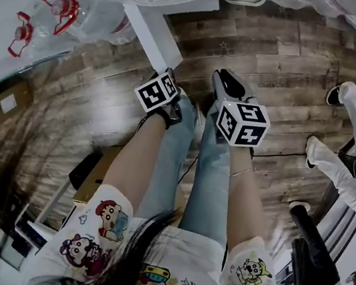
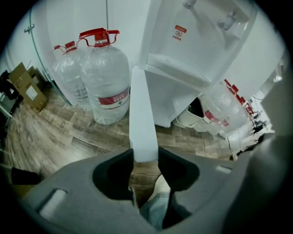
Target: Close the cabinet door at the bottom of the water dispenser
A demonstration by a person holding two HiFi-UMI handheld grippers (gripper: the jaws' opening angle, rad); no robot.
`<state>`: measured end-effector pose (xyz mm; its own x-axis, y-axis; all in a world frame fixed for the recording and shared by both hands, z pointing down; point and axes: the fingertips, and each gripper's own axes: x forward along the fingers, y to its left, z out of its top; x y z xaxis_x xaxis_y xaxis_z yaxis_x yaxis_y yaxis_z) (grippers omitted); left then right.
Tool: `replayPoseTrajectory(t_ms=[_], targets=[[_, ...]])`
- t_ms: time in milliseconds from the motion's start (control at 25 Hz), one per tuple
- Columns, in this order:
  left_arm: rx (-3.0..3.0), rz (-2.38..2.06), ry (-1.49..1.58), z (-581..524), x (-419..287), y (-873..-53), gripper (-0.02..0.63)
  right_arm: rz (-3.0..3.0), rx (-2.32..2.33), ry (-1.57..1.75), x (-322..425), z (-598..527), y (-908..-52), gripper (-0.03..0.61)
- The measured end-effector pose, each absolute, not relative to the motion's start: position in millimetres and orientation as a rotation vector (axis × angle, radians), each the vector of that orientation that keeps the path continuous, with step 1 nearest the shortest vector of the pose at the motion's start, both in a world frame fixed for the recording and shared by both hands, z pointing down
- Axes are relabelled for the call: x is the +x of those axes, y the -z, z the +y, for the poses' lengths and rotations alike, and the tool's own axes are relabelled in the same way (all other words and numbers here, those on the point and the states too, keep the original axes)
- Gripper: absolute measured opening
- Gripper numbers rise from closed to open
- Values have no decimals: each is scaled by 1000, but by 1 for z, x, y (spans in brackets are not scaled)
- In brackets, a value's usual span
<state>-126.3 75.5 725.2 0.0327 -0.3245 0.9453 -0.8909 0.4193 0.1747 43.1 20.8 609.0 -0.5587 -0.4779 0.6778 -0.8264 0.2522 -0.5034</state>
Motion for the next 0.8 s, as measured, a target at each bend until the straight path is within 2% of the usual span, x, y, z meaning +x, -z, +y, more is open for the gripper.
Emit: replayPoseTrajectory(t_ms=[440, 800], targets=[[1012, -1556, -498, 33, -70, -726, 179, -2099, 1273, -1313, 120, -11, -615, 71], [1157, -1450, -572, -21, -20, -731, 201, -2071, 1324, -1366, 156, -51, -623, 71]])
